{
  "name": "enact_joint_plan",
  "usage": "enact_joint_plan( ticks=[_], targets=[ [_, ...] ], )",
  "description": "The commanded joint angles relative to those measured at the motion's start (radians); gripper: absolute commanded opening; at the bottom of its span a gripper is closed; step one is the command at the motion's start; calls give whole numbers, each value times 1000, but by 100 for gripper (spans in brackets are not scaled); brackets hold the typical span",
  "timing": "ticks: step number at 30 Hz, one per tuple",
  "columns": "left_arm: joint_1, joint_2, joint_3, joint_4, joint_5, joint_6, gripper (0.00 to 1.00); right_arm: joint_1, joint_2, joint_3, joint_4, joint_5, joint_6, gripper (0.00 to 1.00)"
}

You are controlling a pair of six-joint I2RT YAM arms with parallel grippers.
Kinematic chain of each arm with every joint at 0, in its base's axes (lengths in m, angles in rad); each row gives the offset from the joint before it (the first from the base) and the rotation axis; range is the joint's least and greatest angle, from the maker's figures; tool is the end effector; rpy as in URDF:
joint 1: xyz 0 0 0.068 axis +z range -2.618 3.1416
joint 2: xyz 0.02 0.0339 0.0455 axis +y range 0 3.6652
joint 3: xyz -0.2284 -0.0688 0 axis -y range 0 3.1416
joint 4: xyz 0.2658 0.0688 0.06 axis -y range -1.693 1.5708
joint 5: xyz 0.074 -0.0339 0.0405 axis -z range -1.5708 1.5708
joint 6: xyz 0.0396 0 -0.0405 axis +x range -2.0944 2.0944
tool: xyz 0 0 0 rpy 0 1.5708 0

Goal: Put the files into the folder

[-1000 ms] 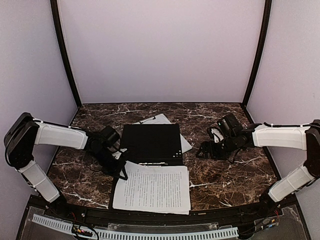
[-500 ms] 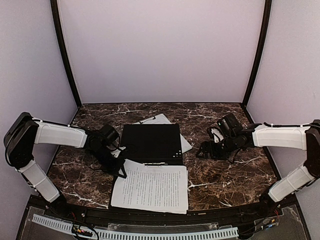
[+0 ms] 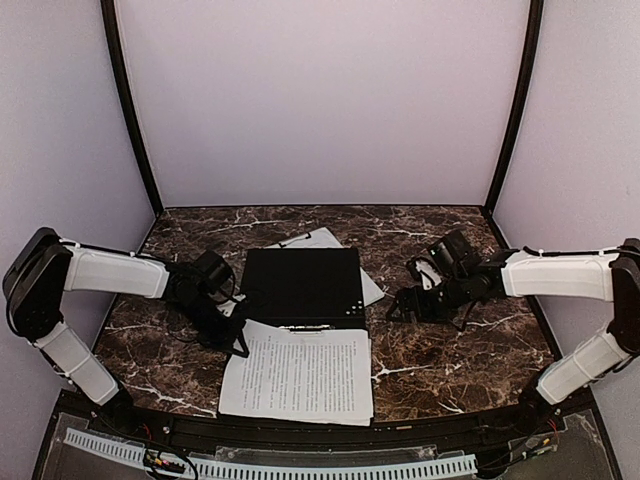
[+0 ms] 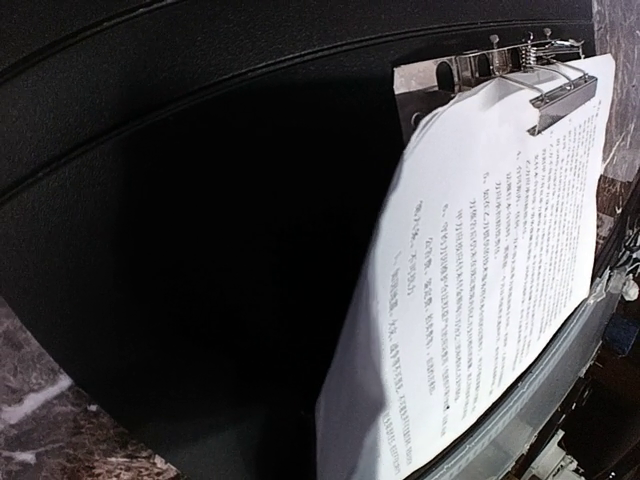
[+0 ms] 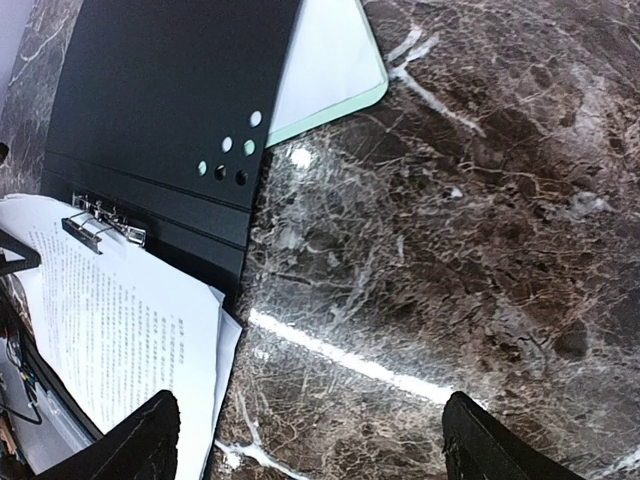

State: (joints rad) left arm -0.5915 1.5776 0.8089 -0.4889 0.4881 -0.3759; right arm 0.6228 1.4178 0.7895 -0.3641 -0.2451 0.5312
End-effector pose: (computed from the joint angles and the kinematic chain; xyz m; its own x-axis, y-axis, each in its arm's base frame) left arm 0.2286 -0.1760 0.0966 -0.9594 0.2539 -0.1228 0.2798 0.8018 -0.5281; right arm 0.2356 0.1810 0.1374 -0.9276 -0.0612 -0.3684 -0.2363 0.8601 0.4521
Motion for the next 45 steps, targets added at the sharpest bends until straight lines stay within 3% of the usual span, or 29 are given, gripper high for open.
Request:
enact_joint_plan(
  ticks=[1, 15, 34, 45],
  targets=[
    [7, -43, -37, 43, -13, -48, 1, 50, 30, 22, 24, 3, -9, 89],
    [7, -61, -80, 82, -31, -84, 1, 219, 174, 70, 68, -4, 9, 88],
    [7, -67, -106, 102, -34, -93, 1, 243, 213, 91, 70, -14, 10, 88],
    [9, -95, -86, 46, -88, -83, 18, 244, 217, 100, 62, -14, 7, 88]
  ],
)
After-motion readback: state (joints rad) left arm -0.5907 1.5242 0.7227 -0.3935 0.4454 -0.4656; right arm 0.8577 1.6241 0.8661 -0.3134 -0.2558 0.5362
